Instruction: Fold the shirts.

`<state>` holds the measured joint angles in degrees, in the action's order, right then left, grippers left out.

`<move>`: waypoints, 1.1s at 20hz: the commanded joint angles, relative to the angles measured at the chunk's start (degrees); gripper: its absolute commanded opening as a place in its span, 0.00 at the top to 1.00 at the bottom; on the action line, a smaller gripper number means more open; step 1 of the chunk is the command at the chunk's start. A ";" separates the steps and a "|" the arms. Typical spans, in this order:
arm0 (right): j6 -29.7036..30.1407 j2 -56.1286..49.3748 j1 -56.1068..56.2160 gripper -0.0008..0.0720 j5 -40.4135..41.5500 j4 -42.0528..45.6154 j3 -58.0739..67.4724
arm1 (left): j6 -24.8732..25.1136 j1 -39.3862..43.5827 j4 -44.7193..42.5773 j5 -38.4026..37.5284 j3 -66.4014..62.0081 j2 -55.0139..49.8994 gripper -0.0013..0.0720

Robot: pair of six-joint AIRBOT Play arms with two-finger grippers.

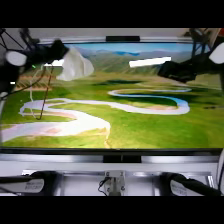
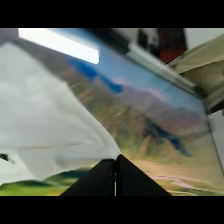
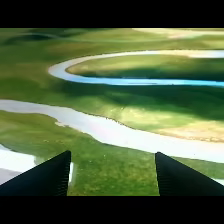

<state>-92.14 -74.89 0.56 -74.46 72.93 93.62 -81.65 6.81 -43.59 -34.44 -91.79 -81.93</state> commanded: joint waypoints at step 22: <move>-6.56 29.70 -0.02 0.12 -7.21 12.44 -28.24 | -3.23 26.40 0.66 -10.99 12.11 -4.00 0.00</move>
<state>-97.97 -44.38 0.56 -87.20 85.89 74.74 -83.48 37.93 -42.83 -37.52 -79.40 -84.05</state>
